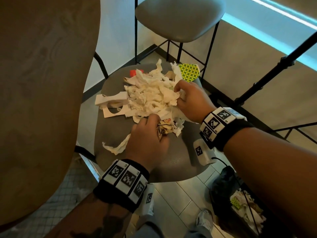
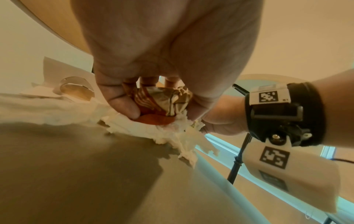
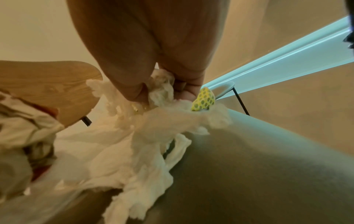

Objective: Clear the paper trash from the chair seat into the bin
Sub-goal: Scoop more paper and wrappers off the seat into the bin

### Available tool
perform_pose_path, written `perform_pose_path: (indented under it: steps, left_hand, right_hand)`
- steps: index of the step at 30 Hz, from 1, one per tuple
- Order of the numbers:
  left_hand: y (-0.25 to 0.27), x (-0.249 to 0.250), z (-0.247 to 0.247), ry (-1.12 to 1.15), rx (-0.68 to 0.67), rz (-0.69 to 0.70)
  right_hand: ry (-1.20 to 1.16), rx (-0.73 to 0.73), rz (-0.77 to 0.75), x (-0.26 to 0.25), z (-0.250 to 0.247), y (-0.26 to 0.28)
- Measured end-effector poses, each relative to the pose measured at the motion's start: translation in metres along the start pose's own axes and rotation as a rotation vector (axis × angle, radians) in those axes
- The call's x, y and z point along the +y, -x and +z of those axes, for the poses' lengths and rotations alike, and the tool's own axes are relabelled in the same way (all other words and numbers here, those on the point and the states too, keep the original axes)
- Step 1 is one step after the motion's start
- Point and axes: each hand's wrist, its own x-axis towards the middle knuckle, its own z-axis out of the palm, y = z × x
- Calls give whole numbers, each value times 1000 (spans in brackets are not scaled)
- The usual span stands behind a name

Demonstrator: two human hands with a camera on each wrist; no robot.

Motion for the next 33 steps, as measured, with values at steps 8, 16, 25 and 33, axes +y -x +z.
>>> perform_pose_path:
  steps: [8, 16, 25, 33]
  left_hand:
    - [7, 1, -13, 33, 69, 7]
    - [13, -3, -17, 74, 89, 15]
    - [19, -5, -17, 132, 100, 7]
    - [22, -5, -23, 160, 144, 5]
  right_hand:
    - [-174, 99, -25, -1, -20, 16]
    - [-234, 79, 69, 4, -22, 31]
    - [-272, 71, 151, 12, -19, 42]
    - [-313, 119, 129, 8, -29, 51]
